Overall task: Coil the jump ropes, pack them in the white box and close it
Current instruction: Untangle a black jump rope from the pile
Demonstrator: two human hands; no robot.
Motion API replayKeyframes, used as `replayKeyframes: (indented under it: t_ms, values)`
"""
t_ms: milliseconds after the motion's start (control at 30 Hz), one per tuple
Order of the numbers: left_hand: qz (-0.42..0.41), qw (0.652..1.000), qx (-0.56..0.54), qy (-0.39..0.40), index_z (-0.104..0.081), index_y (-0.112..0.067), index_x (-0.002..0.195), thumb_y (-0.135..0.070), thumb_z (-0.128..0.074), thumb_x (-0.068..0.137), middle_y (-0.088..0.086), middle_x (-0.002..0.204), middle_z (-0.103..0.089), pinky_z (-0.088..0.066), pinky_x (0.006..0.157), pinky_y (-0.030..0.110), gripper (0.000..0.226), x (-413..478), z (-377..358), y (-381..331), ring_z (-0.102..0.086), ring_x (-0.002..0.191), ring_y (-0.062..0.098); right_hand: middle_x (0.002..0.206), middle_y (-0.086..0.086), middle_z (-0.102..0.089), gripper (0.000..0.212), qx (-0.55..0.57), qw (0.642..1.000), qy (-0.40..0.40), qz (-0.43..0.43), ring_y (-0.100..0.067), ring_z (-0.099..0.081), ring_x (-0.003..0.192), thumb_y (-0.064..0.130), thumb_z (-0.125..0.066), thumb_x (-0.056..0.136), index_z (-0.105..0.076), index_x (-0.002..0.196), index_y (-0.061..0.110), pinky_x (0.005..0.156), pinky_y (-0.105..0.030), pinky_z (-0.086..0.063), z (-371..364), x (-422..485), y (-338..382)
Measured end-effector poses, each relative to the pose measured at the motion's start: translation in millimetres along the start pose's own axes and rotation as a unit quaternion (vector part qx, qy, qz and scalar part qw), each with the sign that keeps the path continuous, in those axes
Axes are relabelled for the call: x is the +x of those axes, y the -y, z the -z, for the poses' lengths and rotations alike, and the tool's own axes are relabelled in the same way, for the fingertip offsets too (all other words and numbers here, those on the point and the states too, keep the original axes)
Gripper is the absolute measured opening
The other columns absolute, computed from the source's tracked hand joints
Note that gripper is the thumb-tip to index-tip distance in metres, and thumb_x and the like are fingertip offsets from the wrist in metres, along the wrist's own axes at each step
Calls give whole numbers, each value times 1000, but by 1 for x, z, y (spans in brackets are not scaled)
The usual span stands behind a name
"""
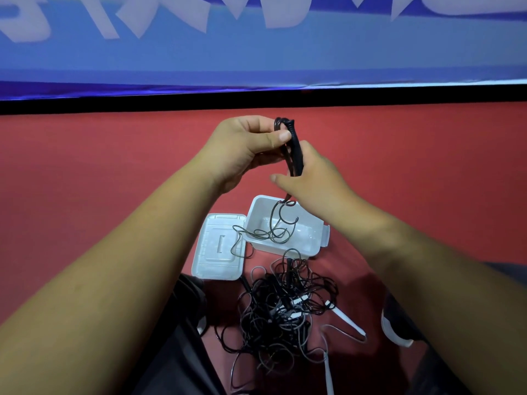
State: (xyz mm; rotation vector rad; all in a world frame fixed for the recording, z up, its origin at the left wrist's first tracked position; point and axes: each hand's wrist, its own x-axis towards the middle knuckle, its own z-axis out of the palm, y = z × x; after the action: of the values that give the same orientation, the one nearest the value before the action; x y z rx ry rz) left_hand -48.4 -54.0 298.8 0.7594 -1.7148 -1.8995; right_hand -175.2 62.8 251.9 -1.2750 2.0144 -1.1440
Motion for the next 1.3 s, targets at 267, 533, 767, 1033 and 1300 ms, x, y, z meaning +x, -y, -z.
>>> replayKeyframes:
  t_ms: [267,533,767,1033,1300]
  values:
    - [10,1000,21,0,-73,-7,108,-18,-77,92,16,107,-77,-56,78,32,20,-2,9,-5,-75,102,26,80,0,-71,2,44,998,43,-8,-12,-62,49,30,-63,104,-63,106,29,49,-23,-48,4,3,3]
    - [21,999,-20,-36,-74,-16,97,-26,-77,93,4,89,-74,-51,70,26,11,-4,15,-8,-68,79,13,83,-12,-76,10,169,976,121,-63,-25,-72,71,25,-65,105,-65,109,16,58,-40,-61,3,7,16]
    - [34,994,-91,-53,-74,-15,105,-45,-66,100,3,93,-71,-58,77,29,31,-4,17,-10,-68,83,14,79,-15,-71,25,242,954,143,-108,-31,-78,79,23,-64,106,-61,116,1,57,-37,-63,14,-1,35]
    - [109,976,120,146,-70,-14,127,-26,-50,110,7,120,-75,-50,103,40,29,-14,10,23,-71,113,24,79,-7,-72,22,339,934,55,-99,-25,-75,76,27,-61,108,-65,117,7,51,-27,-57,47,-6,63]
    - [99,949,181,237,-76,-14,116,-33,-52,108,0,102,-70,-46,88,37,31,-15,11,23,-55,89,19,79,-4,-74,23,351,931,17,-95,-21,-79,82,29,-58,110,-64,119,9,40,-20,-40,54,1,49]
